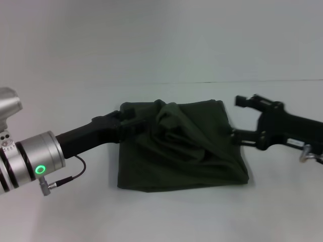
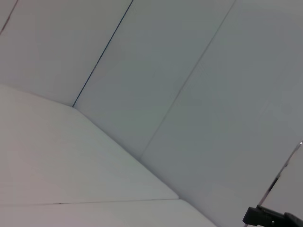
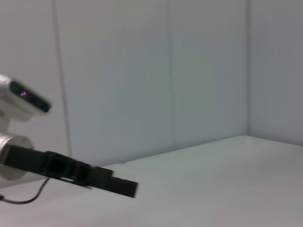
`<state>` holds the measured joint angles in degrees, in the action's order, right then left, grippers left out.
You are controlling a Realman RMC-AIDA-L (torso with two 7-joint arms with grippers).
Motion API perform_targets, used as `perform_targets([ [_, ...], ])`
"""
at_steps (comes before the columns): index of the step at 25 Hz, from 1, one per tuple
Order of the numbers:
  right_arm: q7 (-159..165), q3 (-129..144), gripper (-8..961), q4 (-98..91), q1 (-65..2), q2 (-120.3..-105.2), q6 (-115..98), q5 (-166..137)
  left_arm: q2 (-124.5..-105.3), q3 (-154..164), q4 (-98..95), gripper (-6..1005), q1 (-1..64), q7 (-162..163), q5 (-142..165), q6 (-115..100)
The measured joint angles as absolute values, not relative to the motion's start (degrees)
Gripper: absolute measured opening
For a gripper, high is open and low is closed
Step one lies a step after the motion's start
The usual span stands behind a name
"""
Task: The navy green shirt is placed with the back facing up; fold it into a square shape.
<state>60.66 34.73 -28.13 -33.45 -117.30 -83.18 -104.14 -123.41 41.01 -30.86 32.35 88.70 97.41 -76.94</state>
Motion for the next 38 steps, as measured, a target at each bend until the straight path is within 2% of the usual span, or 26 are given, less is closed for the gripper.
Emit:
perform_targets([
  [6, 58.8, 40.6, 943, -28.1, -34.7, -118.98, -77.9, -104.2, -123.59, 40.1, -30.9, 891, 31.7, 87.6, 98.1, -75.0],
  [10, 58.4, 41.1, 943, -28.1, -34.9, -119.27, -77.0, -104.0, -123.43, 39.8, -30.5, 891, 31.8, 91.4, 100.5, -73.8],
  [25, 58.4, 29.7, 943, -27.6, -26.2, -116.58, -84.4, -100.3, -122.56, 40.1, -28.9, 891, 34.7, 128.2, 108.5, -67.7],
  [38, 57.0, 26.7, 943, -27.4, -23.1, -115.93, -87.1, -100.2, -122.78, 40.1, -24.6, 891, 38.4, 134.1, 108.3, -64.5],
])
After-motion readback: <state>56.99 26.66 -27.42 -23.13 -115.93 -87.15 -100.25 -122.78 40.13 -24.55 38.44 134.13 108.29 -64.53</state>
